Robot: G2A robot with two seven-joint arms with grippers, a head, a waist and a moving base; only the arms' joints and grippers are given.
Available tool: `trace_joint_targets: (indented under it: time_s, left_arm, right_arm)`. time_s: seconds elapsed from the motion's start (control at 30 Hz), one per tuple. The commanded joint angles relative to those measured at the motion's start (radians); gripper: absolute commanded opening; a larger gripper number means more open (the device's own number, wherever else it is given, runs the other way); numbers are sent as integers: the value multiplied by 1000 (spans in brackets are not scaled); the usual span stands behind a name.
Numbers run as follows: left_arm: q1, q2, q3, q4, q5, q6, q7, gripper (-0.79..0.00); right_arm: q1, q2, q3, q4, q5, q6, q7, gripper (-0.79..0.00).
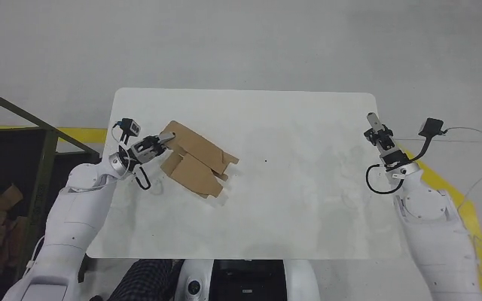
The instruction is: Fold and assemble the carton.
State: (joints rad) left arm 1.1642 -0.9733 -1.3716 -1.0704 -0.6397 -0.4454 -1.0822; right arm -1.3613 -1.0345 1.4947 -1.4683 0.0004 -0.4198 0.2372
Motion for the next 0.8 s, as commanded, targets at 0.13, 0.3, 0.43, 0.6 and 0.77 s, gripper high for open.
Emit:
trace_joint_targets:
  time_s: [0.13, 0.3, 0.43, 0.6, 0.77]
  left_arm:
    - [-149, -37, 126, 85, 12, -14, -102, -785]
    - [-286, -74, 218, 203, 8, -39, -170, -785]
    - [-374, -105, 276, 278, -15, -41, -229, -785]
    - [-457, -141, 366, 315, 25, -2, -290, -785]
    - [-500, -167, 441, 313, 57, 34, -327, -785]
  right_arm:
    - [0, 0, 0, 0, 0, 0, 0, 0]
    - [0, 0, 0, 0, 0, 0, 0, 0]
    - [0, 0, 0, 0, 0, 0, 0, 0]
    - [0, 0, 0, 0, 0, 0, 0, 0]
    - [0, 0, 0, 0, 0, 0, 0, 0]
